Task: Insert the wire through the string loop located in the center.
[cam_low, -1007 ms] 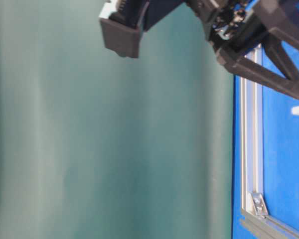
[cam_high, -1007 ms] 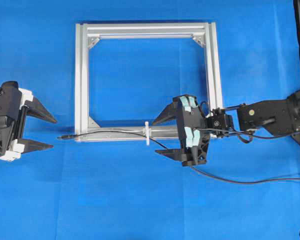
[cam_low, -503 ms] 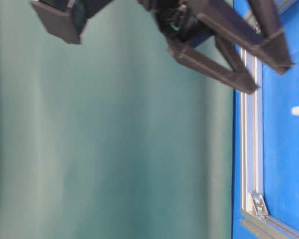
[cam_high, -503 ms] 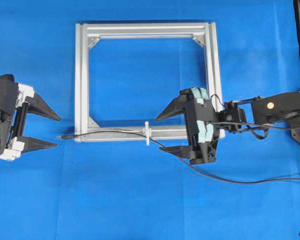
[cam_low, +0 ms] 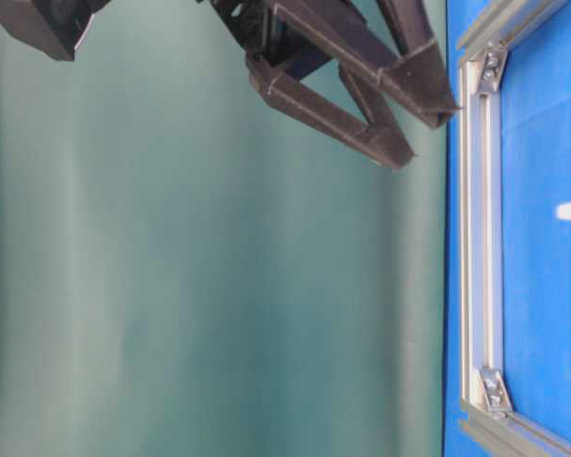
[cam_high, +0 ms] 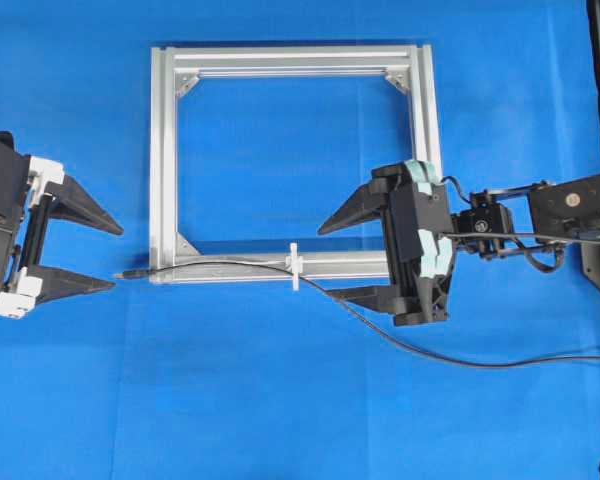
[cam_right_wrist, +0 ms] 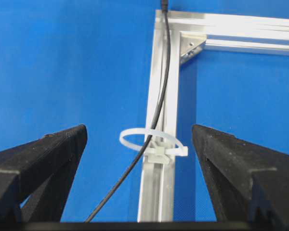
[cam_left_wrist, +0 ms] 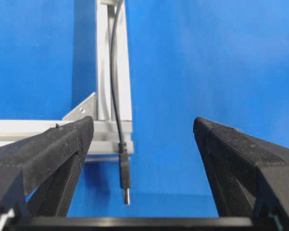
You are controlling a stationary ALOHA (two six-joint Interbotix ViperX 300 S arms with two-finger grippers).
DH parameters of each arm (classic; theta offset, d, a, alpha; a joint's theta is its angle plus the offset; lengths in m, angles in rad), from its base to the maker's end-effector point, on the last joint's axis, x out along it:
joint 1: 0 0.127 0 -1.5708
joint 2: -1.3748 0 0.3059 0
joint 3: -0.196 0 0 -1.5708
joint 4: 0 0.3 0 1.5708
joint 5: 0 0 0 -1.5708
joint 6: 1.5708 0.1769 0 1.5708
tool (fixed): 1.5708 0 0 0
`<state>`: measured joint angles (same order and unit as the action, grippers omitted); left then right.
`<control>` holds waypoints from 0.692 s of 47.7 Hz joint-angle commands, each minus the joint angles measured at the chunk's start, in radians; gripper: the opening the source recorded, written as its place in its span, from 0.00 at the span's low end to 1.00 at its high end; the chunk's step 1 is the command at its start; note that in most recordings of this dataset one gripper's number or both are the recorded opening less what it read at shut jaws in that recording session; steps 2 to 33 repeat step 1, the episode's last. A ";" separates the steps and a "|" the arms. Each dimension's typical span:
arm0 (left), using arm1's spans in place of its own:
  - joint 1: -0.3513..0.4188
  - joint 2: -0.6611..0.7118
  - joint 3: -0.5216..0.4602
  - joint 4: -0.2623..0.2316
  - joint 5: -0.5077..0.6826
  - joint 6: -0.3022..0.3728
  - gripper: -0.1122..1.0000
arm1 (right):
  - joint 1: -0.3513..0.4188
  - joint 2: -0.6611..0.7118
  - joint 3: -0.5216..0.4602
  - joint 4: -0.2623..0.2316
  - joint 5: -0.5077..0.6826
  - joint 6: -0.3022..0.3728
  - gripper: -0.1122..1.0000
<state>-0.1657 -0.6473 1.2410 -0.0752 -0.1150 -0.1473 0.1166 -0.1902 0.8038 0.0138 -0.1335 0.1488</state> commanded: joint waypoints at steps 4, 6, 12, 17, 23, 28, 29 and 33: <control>0.003 0.000 -0.020 0.002 -0.003 0.000 0.83 | 0.002 -0.018 -0.020 -0.002 -0.003 0.000 0.89; 0.003 0.000 -0.020 0.002 -0.003 0.000 0.83 | 0.002 -0.018 -0.020 -0.002 -0.003 0.000 0.89; 0.003 0.000 -0.020 0.002 -0.003 0.000 0.83 | 0.002 -0.018 -0.020 -0.002 -0.003 0.000 0.89; 0.003 0.000 -0.020 0.002 -0.003 0.000 0.83 | 0.002 -0.018 -0.020 -0.002 -0.003 0.000 0.89; 0.003 0.000 -0.020 0.002 -0.003 0.000 0.83 | 0.002 -0.018 -0.020 -0.002 -0.003 0.000 0.89; 0.003 0.000 -0.020 0.002 -0.003 0.000 0.83 | 0.002 -0.018 -0.020 -0.002 -0.003 0.000 0.89; 0.003 0.000 -0.020 0.002 -0.003 0.000 0.83 | 0.002 -0.018 -0.020 -0.002 -0.003 0.000 0.89; 0.003 0.000 -0.020 0.002 -0.003 0.000 0.83 | 0.002 -0.018 -0.020 -0.002 -0.003 0.000 0.89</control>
